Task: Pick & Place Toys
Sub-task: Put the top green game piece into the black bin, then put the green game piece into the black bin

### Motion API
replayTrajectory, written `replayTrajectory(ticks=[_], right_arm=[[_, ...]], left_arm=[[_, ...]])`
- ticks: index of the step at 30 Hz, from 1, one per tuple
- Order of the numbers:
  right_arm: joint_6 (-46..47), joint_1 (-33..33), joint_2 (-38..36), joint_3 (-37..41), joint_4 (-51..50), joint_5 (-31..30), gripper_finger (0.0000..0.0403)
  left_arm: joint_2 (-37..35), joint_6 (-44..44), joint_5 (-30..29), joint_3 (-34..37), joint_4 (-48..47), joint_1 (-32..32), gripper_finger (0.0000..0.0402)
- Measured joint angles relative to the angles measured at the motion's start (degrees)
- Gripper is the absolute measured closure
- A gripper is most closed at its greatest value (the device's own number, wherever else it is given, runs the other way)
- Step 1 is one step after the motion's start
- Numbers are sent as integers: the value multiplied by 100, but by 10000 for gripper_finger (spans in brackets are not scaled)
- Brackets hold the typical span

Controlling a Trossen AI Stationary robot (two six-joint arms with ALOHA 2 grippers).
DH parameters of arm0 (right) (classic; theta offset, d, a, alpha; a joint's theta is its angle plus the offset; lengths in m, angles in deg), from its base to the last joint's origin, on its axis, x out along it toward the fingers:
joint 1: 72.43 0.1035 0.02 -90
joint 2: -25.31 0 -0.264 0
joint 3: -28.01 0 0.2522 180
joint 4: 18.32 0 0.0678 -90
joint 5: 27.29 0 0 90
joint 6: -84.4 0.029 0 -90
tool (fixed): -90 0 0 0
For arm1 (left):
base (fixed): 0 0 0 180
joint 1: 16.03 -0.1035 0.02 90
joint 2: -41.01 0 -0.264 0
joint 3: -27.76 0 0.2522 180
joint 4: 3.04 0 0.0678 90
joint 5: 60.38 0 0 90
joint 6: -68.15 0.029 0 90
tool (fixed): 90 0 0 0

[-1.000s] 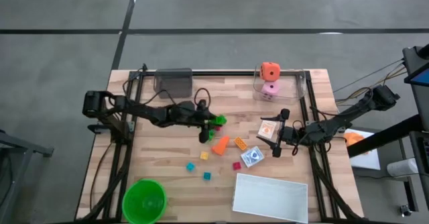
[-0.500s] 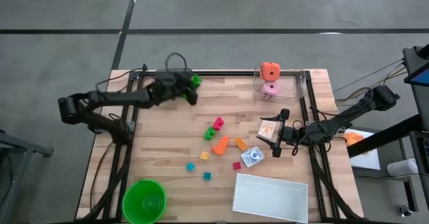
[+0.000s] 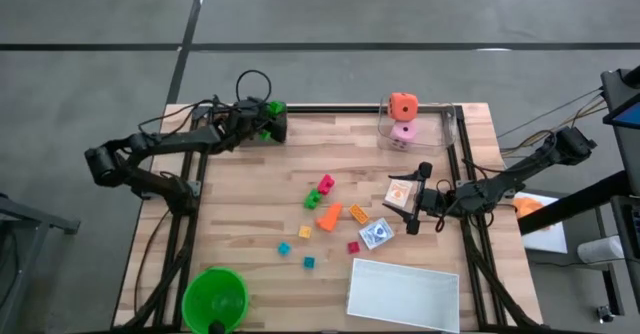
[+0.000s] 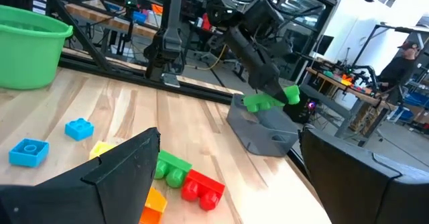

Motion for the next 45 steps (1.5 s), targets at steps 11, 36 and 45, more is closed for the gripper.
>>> replayTrajectory(ticks=[11,36,45], right_arm=[[0,0,3,0,-7,2,52],[-2,-2,1,0,-7,2,52],[-8,-2,0,0,-4,2,52]], left_arm=[[190,155,-644,0,-92,-7,146],[144,281,1568,-67,728,301,63],[151,198,1780,-312,393,1542,63]])
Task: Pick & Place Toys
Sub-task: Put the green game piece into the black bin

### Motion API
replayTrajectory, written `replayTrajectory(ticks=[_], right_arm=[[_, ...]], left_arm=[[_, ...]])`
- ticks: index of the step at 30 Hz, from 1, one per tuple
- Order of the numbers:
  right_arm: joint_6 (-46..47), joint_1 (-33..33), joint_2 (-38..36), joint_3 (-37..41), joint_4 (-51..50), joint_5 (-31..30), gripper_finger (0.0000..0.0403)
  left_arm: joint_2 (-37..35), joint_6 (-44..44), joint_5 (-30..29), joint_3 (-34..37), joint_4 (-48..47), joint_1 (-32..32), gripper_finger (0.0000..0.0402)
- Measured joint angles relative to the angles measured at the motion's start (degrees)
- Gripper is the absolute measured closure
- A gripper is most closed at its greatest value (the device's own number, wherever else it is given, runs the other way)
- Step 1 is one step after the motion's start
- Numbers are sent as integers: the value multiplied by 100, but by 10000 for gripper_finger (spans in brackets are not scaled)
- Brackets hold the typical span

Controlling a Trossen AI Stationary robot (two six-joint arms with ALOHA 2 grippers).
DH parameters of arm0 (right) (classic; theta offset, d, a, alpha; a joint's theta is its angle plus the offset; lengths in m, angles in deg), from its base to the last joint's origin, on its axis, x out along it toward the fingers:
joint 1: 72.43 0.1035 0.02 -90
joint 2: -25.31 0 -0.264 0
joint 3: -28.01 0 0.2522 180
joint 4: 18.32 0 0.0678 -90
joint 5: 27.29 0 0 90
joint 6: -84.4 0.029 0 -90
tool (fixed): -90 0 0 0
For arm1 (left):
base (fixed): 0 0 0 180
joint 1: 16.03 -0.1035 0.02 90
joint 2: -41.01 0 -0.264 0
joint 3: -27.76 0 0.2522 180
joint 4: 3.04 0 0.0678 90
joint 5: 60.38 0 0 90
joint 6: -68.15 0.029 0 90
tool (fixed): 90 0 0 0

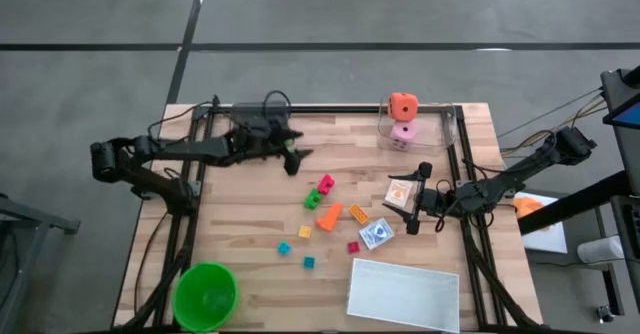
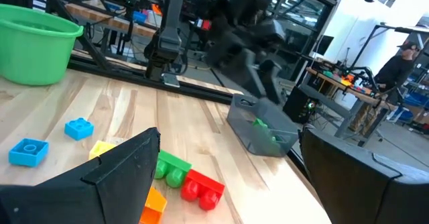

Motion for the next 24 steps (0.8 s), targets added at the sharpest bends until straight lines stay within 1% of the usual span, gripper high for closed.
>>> replayTrajectory(ticks=[5,7,10,14,18,21,24], right_arm=[[-11,0,-7,0,11,0,52],[-14,0,-7,0,11,0,52],[-14,0,-7,0,15,0,52],[-14,0,-7,-5,13,0,52],[-18,0,-28,-11,21,0,52],[-20,-2,-31,-11,7,0,52],[-20,-2,-39,-11,4,0,52]], left_arm=[[0,-529,-536,-155,-695,823,64],[4,-755,-757,-156,-911,1066,64],[6,-1129,-925,-152,-1127,1318,64],[222,-1374,-1052,-145,-1198,1481,65],[775,-1407,-1072,-280,-1201,1487,65],[1281,-1408,-998,-579,-1345,1484,65],[1725,-1407,-915,-1026,-1885,1478,65]])
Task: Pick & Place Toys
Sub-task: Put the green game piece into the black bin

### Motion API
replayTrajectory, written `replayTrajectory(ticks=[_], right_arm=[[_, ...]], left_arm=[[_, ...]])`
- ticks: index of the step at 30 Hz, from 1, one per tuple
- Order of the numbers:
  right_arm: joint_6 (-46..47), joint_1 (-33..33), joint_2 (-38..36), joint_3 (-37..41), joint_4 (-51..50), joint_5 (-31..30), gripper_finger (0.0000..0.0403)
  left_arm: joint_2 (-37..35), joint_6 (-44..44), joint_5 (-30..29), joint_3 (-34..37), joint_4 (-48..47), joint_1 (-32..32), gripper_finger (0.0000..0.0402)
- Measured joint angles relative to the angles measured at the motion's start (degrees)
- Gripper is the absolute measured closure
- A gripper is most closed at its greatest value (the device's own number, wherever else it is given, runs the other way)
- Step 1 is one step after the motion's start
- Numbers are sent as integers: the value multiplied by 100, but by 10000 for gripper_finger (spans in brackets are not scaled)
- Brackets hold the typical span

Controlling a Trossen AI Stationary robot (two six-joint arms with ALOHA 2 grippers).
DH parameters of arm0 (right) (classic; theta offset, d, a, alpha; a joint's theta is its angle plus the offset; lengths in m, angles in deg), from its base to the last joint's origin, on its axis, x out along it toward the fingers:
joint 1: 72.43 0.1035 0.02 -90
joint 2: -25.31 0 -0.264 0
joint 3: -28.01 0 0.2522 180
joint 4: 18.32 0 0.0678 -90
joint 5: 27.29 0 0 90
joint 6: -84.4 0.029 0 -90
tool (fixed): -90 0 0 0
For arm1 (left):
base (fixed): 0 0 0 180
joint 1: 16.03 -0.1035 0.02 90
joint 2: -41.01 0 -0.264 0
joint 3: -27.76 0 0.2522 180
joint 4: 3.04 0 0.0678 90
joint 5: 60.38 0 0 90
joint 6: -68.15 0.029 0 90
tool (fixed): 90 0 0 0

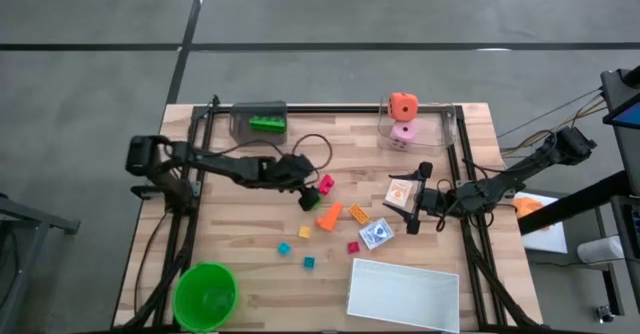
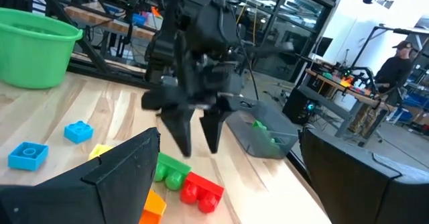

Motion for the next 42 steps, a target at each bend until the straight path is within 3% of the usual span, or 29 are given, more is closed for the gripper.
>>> replayTrajectory(ticks=[8,27,31,37,42], right_arm=[[14,9,2,0,-55,0,52],[24,9,0,2,-114,-2,52],[24,9,0,2,-115,-2,52],[24,9,2,2,-118,-2,52],[25,9,2,2,-116,-2,52]], left_arm=[[734,-164,60,-1120,-1862,25,65],[1217,-471,405,-1126,-1878,144,71],[1193,-428,404,-1119,-1930,144,122],[1177,-277,410,-1115,-2077,140,268],[1151,-123,526,-1117,-2176,151,271]])
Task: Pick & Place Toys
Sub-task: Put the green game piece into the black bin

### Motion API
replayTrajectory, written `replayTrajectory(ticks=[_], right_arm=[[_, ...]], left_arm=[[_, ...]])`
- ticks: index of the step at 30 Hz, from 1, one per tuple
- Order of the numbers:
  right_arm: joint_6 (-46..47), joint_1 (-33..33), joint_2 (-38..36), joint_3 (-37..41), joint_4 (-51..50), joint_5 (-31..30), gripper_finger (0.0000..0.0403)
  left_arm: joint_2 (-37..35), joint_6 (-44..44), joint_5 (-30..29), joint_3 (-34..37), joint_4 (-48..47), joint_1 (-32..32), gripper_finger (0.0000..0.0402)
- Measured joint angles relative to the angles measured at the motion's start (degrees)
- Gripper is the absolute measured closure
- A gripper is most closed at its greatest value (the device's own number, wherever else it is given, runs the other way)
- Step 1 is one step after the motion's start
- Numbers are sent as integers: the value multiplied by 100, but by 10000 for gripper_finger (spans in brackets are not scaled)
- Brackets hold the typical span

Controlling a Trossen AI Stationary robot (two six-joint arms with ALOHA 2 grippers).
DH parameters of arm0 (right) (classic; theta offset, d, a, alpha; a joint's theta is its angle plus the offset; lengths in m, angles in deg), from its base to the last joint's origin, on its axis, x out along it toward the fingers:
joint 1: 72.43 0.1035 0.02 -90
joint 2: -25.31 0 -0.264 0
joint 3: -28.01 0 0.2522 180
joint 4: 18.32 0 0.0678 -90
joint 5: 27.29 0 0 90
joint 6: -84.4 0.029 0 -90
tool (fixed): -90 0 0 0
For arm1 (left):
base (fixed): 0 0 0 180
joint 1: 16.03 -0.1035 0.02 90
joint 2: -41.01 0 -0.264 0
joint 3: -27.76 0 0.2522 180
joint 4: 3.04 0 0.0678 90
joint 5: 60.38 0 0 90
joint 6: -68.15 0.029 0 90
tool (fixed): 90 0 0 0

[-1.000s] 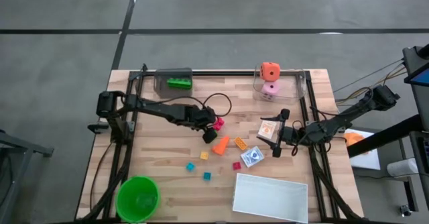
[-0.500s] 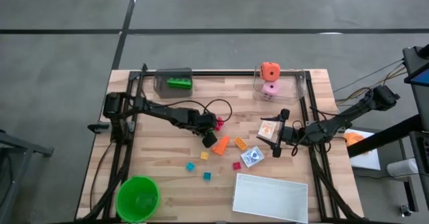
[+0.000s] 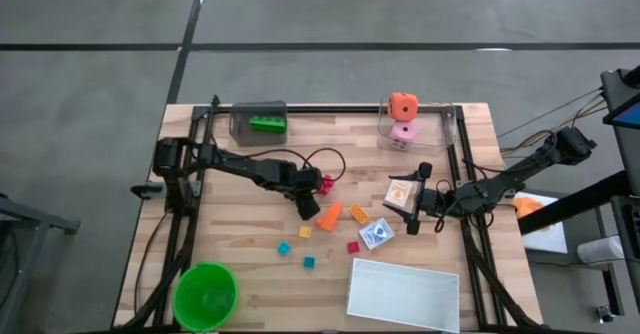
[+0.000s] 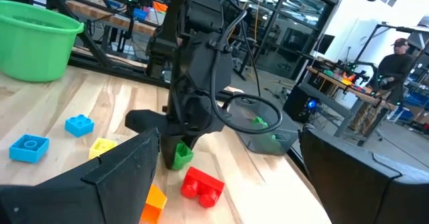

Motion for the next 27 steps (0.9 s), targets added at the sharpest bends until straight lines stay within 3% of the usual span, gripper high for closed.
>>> replayTrajectory(ticks=[7,15,20,24,27], right_arm=[[1,0,0,0,-26,0,52],[107,0,20,2,-111,0,52],[137,24,26,2,-138,0,52],[151,24,26,2,-175,2,52],[152,26,25,2,-174,2,52]], left_arm=[[-345,409,150,13,34,90,271],[-1060,1704,-373,23,1056,437,271],[-1377,2416,-316,686,3159,505,271],[-1425,2583,-52,1654,5303,478,271],[-1438,2516,-62,2178,6215,304,271]])
